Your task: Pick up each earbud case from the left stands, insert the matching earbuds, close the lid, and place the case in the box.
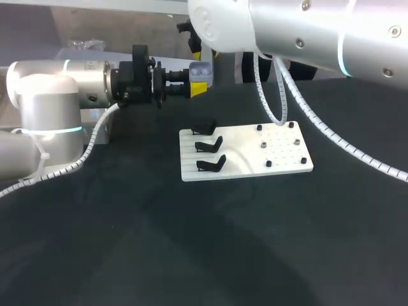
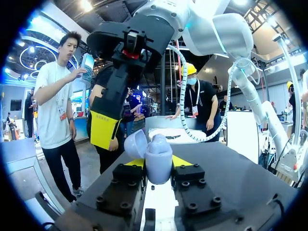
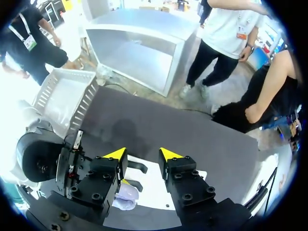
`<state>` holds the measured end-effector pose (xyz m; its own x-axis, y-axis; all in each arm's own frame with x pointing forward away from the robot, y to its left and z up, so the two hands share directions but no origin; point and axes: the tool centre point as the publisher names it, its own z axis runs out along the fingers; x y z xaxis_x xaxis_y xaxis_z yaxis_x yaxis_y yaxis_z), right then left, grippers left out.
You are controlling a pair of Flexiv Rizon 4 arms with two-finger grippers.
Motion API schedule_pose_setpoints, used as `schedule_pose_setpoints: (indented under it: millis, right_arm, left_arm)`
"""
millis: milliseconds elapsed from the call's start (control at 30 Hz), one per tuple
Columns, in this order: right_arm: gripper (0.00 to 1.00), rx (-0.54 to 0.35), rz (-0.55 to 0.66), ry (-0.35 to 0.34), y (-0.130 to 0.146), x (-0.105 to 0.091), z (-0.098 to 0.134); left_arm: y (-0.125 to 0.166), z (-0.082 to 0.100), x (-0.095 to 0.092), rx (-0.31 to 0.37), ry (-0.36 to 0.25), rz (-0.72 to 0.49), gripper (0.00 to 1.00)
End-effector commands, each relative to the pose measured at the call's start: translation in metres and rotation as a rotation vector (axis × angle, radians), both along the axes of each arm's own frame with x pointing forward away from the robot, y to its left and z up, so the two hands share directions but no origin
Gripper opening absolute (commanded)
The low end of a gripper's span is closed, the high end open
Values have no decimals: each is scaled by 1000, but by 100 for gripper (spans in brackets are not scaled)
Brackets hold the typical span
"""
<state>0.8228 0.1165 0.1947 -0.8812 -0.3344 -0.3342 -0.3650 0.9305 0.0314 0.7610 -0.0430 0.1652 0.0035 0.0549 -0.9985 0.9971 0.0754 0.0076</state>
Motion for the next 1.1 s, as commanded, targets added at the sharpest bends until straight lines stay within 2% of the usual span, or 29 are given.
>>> schedule_pose_setpoints:
  millis: [33, 367, 733, 833, 867, 900, 933, 1000, 1100]
  right_arm:
    - [42, -1, 0, 5, -2, -9, 2]
    - [43, 30, 5, 7, -9, -33, 6]
    - [42, 60, -10, 16, -14, -44, 4]
    - [44, 95, -48, -33, -19, -43, 13]
    - [46, 122, -72, -50, -23, -42, 19]
    - [70, 138, -88, -62, -27, -41, 24]
    - [100, 158, -111, -81, -32, -41, 28]
    - [100, 197, -141, -103, -42, -42, 35]
    - [100, 244, -180, -157, -55, -49, 41]
  left_arm:
    - [0, 0, 0, 0, 0, 0, 0]
    - [0, 0, 0, 0, 0, 0, 0]
    - [0, 0, 0, 0, 0, 0, 0]
    - [0, 0, 0, 0, 0, 0, 0]
    - [0, 0, 0, 0, 0, 0, 0]
    - [0, 0, 0, 0, 0, 0, 0]
    - [0, 0, 0, 0, 0, 0, 0]
    - [0, 0, 0, 0, 0, 0, 0]
    - [17, 9, 4, -17, -26, 30, 0]
